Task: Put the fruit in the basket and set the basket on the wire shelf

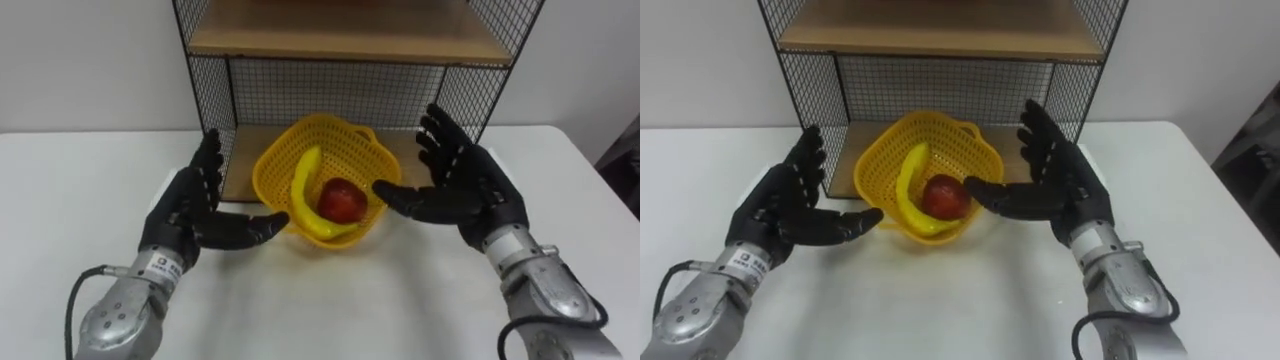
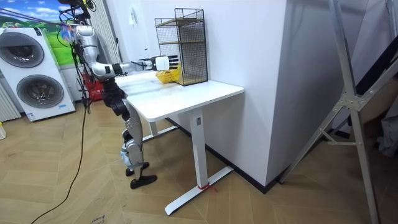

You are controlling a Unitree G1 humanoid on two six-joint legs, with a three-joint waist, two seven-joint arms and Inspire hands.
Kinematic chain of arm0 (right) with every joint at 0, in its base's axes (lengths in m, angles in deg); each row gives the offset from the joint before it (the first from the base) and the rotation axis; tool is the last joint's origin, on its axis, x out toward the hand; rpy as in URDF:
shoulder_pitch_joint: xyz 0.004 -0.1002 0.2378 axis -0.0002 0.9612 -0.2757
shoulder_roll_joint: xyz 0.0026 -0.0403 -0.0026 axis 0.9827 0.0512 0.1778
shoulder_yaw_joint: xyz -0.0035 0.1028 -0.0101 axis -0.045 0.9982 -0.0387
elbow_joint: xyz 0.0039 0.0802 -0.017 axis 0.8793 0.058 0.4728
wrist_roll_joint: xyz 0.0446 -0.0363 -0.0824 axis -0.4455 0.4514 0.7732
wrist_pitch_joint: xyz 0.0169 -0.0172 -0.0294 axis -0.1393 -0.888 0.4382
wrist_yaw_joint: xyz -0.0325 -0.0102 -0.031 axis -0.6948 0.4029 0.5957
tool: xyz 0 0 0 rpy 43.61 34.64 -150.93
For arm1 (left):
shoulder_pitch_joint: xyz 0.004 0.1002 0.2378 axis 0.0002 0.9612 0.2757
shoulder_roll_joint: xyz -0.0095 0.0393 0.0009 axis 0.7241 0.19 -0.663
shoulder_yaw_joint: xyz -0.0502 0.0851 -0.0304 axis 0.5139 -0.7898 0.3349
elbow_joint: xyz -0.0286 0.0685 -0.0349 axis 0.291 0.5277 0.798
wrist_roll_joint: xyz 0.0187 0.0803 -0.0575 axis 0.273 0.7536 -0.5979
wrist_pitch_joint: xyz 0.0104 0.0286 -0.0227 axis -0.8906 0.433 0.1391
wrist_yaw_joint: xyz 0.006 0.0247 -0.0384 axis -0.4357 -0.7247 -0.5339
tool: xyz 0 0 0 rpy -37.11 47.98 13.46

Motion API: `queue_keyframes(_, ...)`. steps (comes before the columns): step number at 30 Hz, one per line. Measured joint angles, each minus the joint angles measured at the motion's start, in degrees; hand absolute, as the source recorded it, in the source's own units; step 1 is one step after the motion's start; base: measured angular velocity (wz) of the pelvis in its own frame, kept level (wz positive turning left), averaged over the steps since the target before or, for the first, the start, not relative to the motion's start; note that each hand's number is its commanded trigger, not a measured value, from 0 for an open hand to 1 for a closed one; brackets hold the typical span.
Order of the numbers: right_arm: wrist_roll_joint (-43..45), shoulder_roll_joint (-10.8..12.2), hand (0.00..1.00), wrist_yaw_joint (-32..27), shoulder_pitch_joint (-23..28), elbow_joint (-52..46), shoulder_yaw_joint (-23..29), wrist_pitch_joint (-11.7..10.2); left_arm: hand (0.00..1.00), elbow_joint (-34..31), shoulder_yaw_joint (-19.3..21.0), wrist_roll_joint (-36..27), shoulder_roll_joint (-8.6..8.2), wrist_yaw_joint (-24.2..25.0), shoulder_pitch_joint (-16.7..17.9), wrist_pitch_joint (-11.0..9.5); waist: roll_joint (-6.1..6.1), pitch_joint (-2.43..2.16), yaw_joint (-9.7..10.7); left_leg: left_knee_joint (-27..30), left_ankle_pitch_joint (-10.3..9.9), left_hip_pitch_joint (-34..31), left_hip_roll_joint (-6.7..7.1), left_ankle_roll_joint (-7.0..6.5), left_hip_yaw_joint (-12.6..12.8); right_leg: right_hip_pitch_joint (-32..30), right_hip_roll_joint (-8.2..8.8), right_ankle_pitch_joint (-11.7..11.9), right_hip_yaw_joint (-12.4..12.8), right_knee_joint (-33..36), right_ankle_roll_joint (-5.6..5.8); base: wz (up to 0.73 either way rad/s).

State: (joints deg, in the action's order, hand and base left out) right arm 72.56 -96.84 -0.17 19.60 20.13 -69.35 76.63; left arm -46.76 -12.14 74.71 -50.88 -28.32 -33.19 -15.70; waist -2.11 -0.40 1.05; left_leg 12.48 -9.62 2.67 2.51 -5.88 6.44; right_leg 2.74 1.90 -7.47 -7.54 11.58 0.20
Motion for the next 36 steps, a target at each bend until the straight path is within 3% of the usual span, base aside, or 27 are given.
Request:
queue_keyframes(3, 0.44, 0.06, 0.0, -0.37, 2.74, -0.51, 0.06, -2.19, 0.0, -1.23, 0.26, -1.35, -0.07, -0.36, 3.29, -2.57, 0.03, -0.11, -0.19, -0.54, 0.0, -0.07, -0.13, 0.01, 0.88, -0.84, -0.02, 0.03, 0.67, 0.25, -0.02, -0.16)
queue_keyframes(7, 0.42, 0.23, 0.0, -2.32, 7.83, -3.09, 3.26, -5.38, 0.0, -3.27, 4.04, -3.88, -0.86, -2.14, 8.03, -6.42, 0.36, 0.02, -1.02, -0.74, -0.19, -0.74, -0.22, 0.27, 1.28, -1.63, -0.33, 0.29, 1.01, -0.01, -0.01, -0.09)
queue_keyframes(9, 0.85, 0.76, 0.0, -4.79, 10.05, -3.11, 6.41, -7.83, 0.0, -3.45, 7.58, -6.27, -1.95, -5.97, 9.92, -9.83, 0.53, 0.08, -1.18, -0.66, -0.16, -0.97, -0.21, 0.24, 1.19, -1.76, -0.35, 0.35, 0.94, 0.0, -0.1, 0.02)
queue_keyframes(12, 2.36, 0.79, 0.0, -8.91, 11.38, -3.25, 9.91, -9.62, 0.0, -4.49, 11.73, -7.37, -2.22, -11.38, 10.45, -12.03, 0.66, 0.09, -1.5, -0.75, -0.24, -0.81, -0.2, 0.38, 1.17, -1.71, -0.33, 0.31, 0.91, 0.07, -0.09, 0.0)
queue_keyframes(15, 2.87, 0.72, 0.0, -16.05, 12.0, -5.39, 15.73, -11.25, 0.0, -7.38, 19.71, -7.14, -2.27, -18.89, 10.48, -14.82, 0.96, 0.18, -2.01, -0.78, -0.23, -0.89, -0.17, 0.4, 1.12, -1.72, -0.38, 0.32, 0.95, 0.11, -0.1, 0.0)
queue_keyframes(17, 3.37, 0.04, 0.0, -23.43, 12.47, -7.33, 22.22, -14.38, 0.0, -10.57, 27.47, -7.07, -1.75, -26.09, 10.45, -17.63, 1.44, 0.43, -2.79, -0.77, -0.24, -0.99, -0.18, 0.41, 1.12, -1.93, -0.37, 0.32, 1.02, 0.12, -0.1, 0.0)
queue_keyframes(18, 3.37, -0.14, 0.0, -25.33, 12.46, -7.85, 23.94, -15.07, 0.0, -11.37, 29.42, -7.16, -1.56, -28.07, 10.45, -18.4, 1.54, 0.47, -2.99, -0.77, -0.24, -1.04, -0.17, 0.41, 1.12, -2.0, -0.37, 0.31, 1.12, 0.16, -0.09, 0.0)
queue_keyframes(20, 3.31, -2.06, 0.0, -32.59, 12.5, -8.84, 30.98, -17.81, 0.0, -13.95, 37.99, -7.34, -1.32, -36.09, 10.89, -21.42, 1.89, 0.3, -3.04, -0.76, -0.28, -1.39, -0.04, 0.4, 1.1, -2.55, -0.2, -0.16, 1.11, 0.46, 0.5, 0.0)
queue_keyframes(21, 3.31, -2.69, 0.0, -34.66, 12.54, -9.21, 32.74, -17.94, 0.0, -14.35, 40.07, -7.52, -1.21, -38.39, 11.06, -22.03, 2.0, 0.32, -3.02, -0.79, -0.28, -1.41, 0.02, 0.39, 1.06, -2.69, -0.16, -0.28, 1.14, 0.64, 0.57, 0.0)
queue_keyframes(24, 0.86, -4.45, 0.0, -45.42, 12.77, -10.81, 41.05, -20.07, 0.0, -14.96, 49.64, -12.89, 2.2, -49.06, 12.68, -23.43, 2.09, 0.29, -3.01, -0.78, -0.26, -1.56, 0.28, 0.43, 0.96, -3.7, 0.11, -1.21, 1.2, 2.93, 0.09, 0.01)
queue_keyframes(26, -1.13, -4.55, 0.0, -49.64, 13.98, -10.61, 44.27, -20.23, 0.0, -14.33, 53.47, -16.52, 3.02, -52.84, 14.65, -23.97, 1.57, 0.37, -2.89, -0.9, -0.24, -1.5, 0.28, 0.53, 0.94, -3.84, 0.53, -1.73, 0.97, 3.17, 0.42, 0.0)
queue_keyframes(29, -9.26, -5.49, 0.0, -55.16, 17.05, -6.69, 49.42, -20.95, 0.0, -5.93, 58.66, -26.05, 4.88, -57.68, 16.92, -24.92, 1.98, 0.17, -3.03, -0.88, -0.16, -2.21, 0.22, 0.67, 1.1, -4.58, 0.54, -1.87, 1.29, 3.32, 0.35, -0.01)
queue_keyframes(31, -14.42, -6.32, 0.0, -58.31, 18.26, 0.66, 50.94, -21.07, 0.0, -0.04, 59.92, -33.22, 5.75, -60.31, 18.38, -25.03, 1.48, -0.11, -2.84, -0.8, -0.09, -3.1, 0.19, 0.78, 1.12, -5.38, 0.58, -1.99, 1.1, 3.5, 0.12, -0.02)
queue_keyframes(33, -21.0, -6.45, 0.0, -60.84, 18.91, 7.86, 50.84, -20.89, 0.0, 6.3, 59.46, -41.37, 6.17, -61.88, 19.66, -24.97, 1.29, -0.22, -2.9, -0.45, -0.11, -4.21, 0.18, 0.83, 1.21, -6.65, 0.66, -2.2, 1.09, 4.18, -0.21, 0.0)
queue_keyframes(35, -34.52, -6.49, 0.0, -61.16, 19.3, 17.41, 50.81, -20.47, 0.0, 19.21, 57.82, -54.08, 7.4, -61.97, 19.46, -24.74, 1.65, -0.45, -2.9, -0.13, -0.12, -5.65, 0.22, 0.81, 1.21, -7.89, 0.81, -2.11, 0.91, 4.28, -0.26, 0.0)
queue_keyframes(36, -38.17, -6.5, 0.0, -60.88, 19.3, 20.56, 50.8, -20.3, 0.0, 22.52, 57.28, -56.15, 7.67, -61.87, 19.45, -24.64, 1.72, -0.52, -2.81, -0.04, -0.14, -5.8, 0.22, 0.8, 1.12, -7.89, 0.83, -2.1, 0.79, 4.19, -0.28, 0.08)
